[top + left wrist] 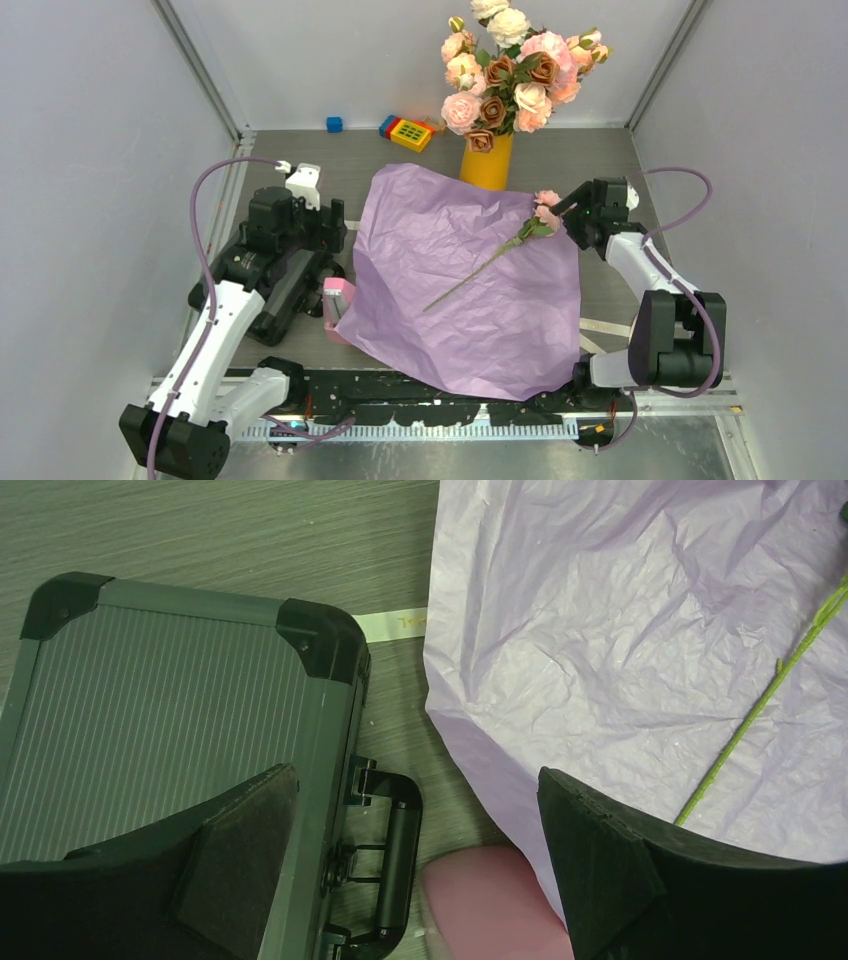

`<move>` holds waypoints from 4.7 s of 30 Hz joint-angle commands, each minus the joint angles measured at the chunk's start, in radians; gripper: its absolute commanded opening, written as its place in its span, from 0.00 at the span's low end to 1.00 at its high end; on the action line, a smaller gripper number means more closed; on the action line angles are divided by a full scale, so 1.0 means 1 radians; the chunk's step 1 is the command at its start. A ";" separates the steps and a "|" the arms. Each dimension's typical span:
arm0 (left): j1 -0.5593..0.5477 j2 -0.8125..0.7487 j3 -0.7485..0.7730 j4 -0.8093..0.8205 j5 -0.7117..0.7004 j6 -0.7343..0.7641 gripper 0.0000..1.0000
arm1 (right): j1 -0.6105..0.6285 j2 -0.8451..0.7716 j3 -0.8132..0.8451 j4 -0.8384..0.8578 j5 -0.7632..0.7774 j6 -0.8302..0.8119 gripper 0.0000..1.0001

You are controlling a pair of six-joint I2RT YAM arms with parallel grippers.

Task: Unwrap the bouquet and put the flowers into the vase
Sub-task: Pick up the fake flower from the wrapping paper, then insert the fake flower into the vase.

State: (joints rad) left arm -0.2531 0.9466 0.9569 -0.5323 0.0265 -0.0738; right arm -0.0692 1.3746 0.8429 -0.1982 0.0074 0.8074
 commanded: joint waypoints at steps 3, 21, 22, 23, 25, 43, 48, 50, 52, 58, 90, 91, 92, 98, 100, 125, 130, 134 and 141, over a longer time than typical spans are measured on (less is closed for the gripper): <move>0.005 0.005 0.017 0.022 0.007 0.006 0.92 | 0.022 0.022 -0.084 0.164 -0.078 0.106 0.69; 0.005 -0.001 0.017 0.018 -0.005 0.011 0.92 | 0.139 0.243 -0.116 0.394 -0.045 0.197 0.58; 0.005 -0.001 0.017 0.018 -0.005 0.011 0.92 | 0.143 0.245 -0.116 0.395 -0.030 0.195 0.57; 0.005 0.000 0.017 0.019 -0.005 0.011 0.92 | 0.144 0.249 -0.115 0.401 -0.023 0.192 0.56; 0.005 -0.001 0.016 0.018 -0.005 0.012 0.92 | 0.148 0.254 -0.114 0.409 -0.012 0.190 0.51; 0.005 0.003 0.017 0.018 -0.015 0.016 0.92 | 0.152 0.077 -0.139 0.426 0.134 0.123 0.00; 0.005 0.000 0.017 0.020 -0.013 0.016 0.92 | 0.153 -0.117 -0.165 0.407 0.219 -0.009 0.00; 0.005 -0.002 0.015 0.020 -0.011 0.014 0.92 | 0.157 -0.210 -0.180 0.410 0.261 -0.080 0.00; 0.005 -0.005 0.015 0.021 -0.008 0.014 0.92 | 0.164 -0.301 -0.183 0.408 0.292 -0.165 0.00; 0.005 -0.009 0.014 0.026 0.002 0.010 0.92 | 0.234 -0.521 -0.149 0.428 0.385 -0.428 0.00; 0.005 -0.008 0.008 0.031 -0.003 0.006 0.92 | 0.575 -0.387 0.317 0.958 0.052 -1.026 0.00; 0.005 -0.007 0.008 0.031 -0.002 0.006 0.92 | 0.595 -0.367 0.322 0.967 0.048 -1.060 0.00; 0.005 -0.007 0.008 0.031 -0.003 0.006 0.92 | 0.607 -0.358 0.331 0.984 0.044 -1.079 0.00; 0.005 0.002 0.009 0.031 0.000 0.006 0.92 | 0.738 -0.264 0.365 1.031 0.076 -1.320 0.00; 0.005 0.002 0.009 0.031 -0.002 0.006 0.92 | 0.759 -0.246 0.365 1.054 0.081 -1.376 0.00; 0.005 0.005 0.009 0.029 -0.018 0.012 0.92 | 0.781 -0.156 0.305 1.328 0.138 -1.429 0.00; 0.005 -0.001 0.009 0.028 -0.017 0.014 0.92 | 0.781 -0.155 0.280 1.368 0.187 -1.413 0.00; 0.005 -0.007 0.007 0.029 -0.018 0.014 0.92 | 0.781 -0.158 0.262 1.375 0.221 -1.413 0.00; 0.005 -0.009 0.006 0.029 -0.018 0.014 0.92 | 0.781 -0.168 0.211 1.391 0.296 -1.408 0.00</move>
State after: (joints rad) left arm -0.2531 0.9558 0.9569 -0.5323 0.0185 -0.0700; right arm 0.7059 1.2182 1.0744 1.1168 0.2325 -0.6178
